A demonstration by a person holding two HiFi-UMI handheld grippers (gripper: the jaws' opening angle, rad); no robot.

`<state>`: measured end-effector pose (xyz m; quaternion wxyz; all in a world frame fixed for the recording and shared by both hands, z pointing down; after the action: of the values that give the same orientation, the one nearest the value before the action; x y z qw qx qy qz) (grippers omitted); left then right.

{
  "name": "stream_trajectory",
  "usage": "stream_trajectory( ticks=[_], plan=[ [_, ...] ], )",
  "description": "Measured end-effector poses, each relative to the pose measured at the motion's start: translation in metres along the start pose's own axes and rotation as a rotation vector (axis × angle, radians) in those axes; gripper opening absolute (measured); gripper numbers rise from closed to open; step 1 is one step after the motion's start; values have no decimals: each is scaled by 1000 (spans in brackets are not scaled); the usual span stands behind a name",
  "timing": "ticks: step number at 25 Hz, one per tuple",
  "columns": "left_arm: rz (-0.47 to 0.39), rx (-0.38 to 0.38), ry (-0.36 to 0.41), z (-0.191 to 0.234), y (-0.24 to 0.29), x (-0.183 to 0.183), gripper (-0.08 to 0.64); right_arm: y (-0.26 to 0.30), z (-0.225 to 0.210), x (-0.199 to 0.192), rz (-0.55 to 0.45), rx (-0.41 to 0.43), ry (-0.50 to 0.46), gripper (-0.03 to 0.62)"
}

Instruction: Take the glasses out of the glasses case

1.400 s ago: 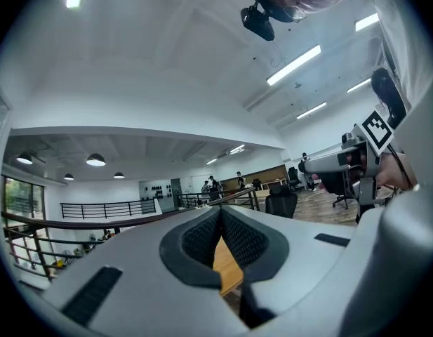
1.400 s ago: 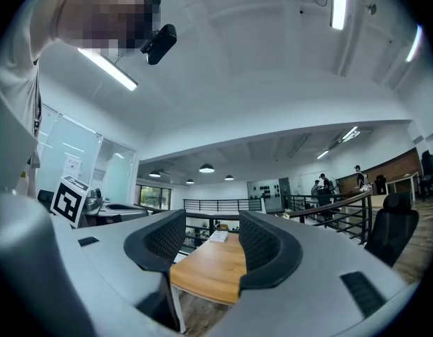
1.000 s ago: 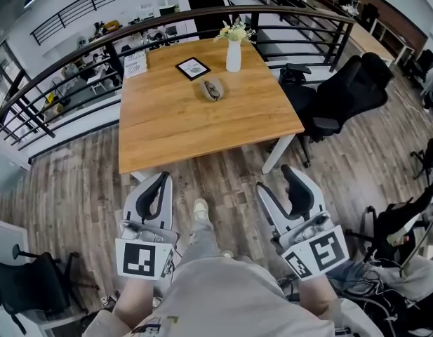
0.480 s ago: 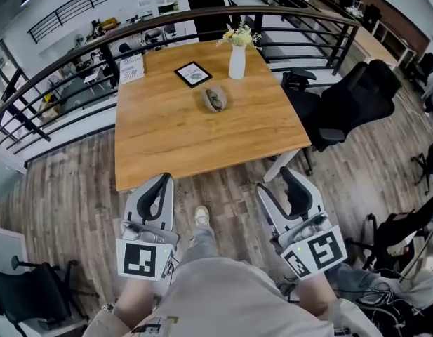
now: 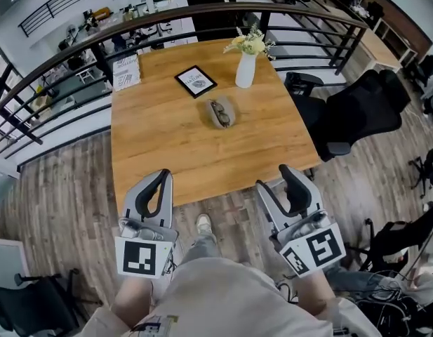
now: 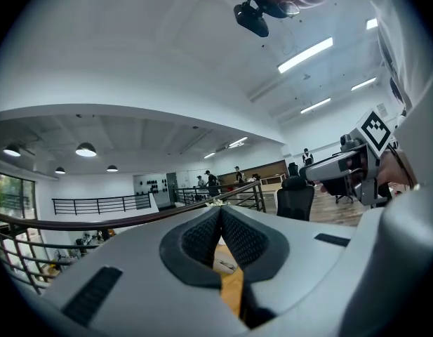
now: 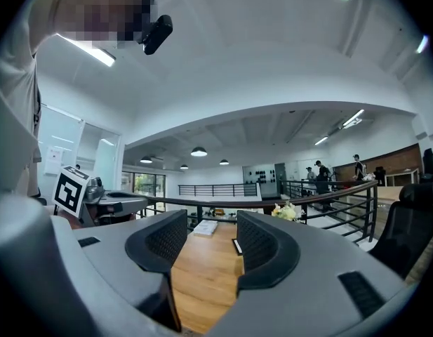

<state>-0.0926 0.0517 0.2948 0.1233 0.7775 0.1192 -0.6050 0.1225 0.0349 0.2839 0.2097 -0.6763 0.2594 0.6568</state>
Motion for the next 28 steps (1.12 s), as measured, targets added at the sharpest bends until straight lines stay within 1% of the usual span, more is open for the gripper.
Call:
stream_trajectory(
  ticks=[8, 14, 19, 22, 28],
  plan=[
    [14, -43, 2, 77, 89, -18, 15, 115, -30, 3, 48, -23, 13, 241],
    [12, -55, -11, 117, 121, -30, 15, 167, -37, 8, 55, -35, 11, 238],
    [8, -50, -26, 128, 140, -35, 15, 192, -50, 0, 100, -37, 7, 233],
    [24, -35, -34, 133, 150, -38, 15, 204, -61, -2, 109, -28, 11, 230],
    [40, -13, -12, 122, 177, -31, 15, 220, -93, -11, 133, 10, 17, 227]
  ],
)
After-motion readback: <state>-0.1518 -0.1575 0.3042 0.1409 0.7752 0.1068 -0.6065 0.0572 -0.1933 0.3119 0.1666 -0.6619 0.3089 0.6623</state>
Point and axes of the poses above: the fingertips, and each gripper's own axes: y forward along the fingers, z to its left, x out of its top, the point moved 3 cm from there along -y, backward along the fingers, and after that the axes turned 3 degrees about y, right-handed, at the moved point
